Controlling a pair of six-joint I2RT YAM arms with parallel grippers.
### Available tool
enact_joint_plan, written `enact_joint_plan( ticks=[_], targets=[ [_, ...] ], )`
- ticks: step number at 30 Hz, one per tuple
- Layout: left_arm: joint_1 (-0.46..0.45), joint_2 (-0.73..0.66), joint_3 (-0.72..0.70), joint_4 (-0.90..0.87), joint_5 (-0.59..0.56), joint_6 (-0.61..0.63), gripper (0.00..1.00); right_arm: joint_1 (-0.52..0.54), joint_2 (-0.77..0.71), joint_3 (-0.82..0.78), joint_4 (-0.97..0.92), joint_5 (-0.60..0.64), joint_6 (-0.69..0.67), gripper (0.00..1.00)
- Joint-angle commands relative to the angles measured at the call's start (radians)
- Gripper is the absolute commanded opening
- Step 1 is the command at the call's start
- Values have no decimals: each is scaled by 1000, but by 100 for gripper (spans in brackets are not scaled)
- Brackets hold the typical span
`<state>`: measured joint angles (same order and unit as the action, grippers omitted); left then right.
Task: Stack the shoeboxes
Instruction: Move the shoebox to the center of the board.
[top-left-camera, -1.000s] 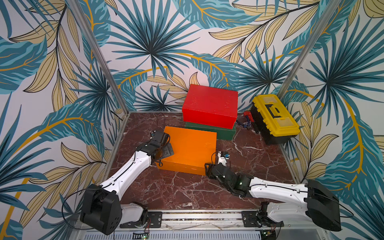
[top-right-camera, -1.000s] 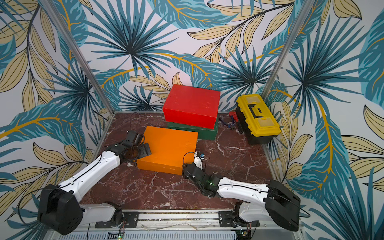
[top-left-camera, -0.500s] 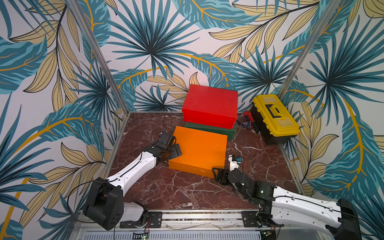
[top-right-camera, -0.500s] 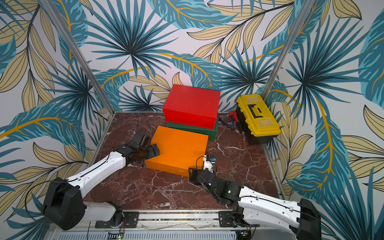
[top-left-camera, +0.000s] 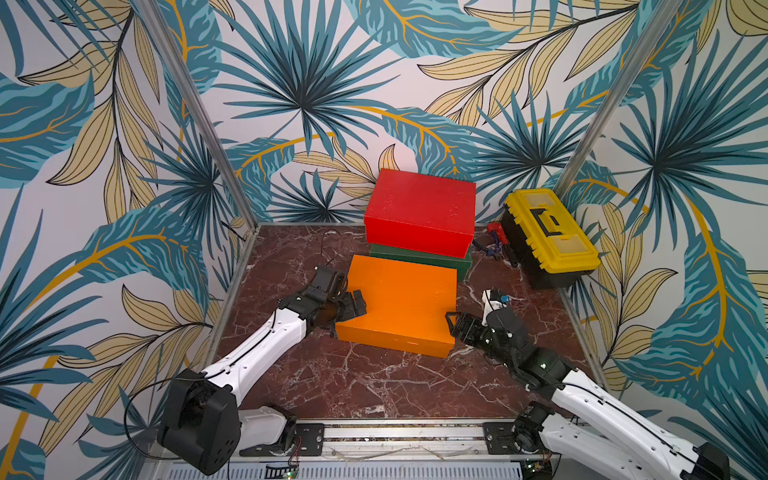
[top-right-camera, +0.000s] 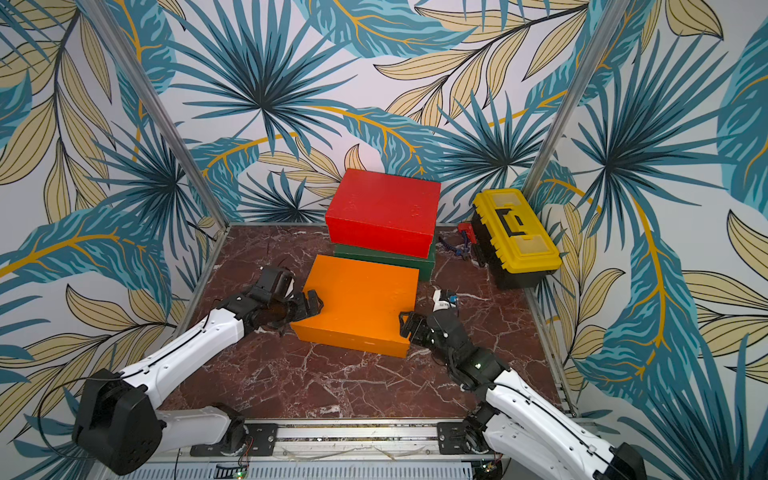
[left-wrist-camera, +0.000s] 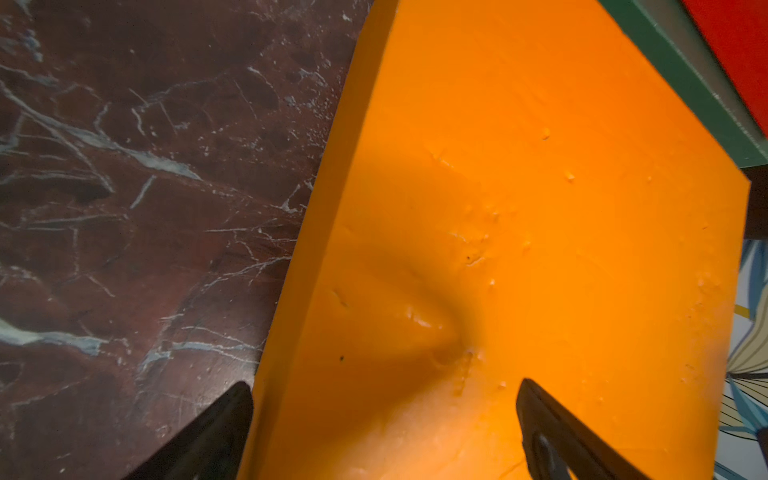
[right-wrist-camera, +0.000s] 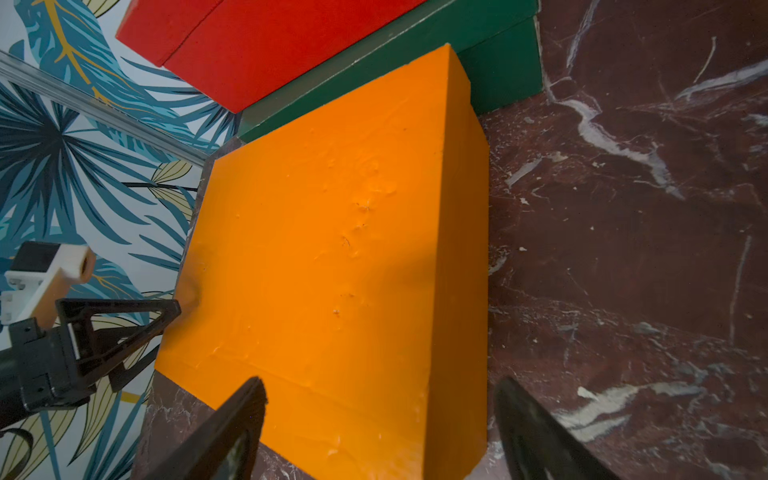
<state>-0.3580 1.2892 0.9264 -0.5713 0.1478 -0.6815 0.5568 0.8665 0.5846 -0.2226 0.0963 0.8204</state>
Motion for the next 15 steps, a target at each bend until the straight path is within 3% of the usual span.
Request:
enact_joint_plan(
  ticks=[1,5,10,15],
  targets=[
    [67,-12,9,79,137,79,100,-67,63,-1,81,-190,-25,83],
    [135,-28,-41,217,292,118,100,-145,154,-6,174,-331,-29,82],
    [162,-22,-44,250,293,141,97,-202,243,-3,206,-399,-30,79],
    [164,99,6,266,322,151,93,-235,291,-2,244,-432,-29,78]
  ],
)
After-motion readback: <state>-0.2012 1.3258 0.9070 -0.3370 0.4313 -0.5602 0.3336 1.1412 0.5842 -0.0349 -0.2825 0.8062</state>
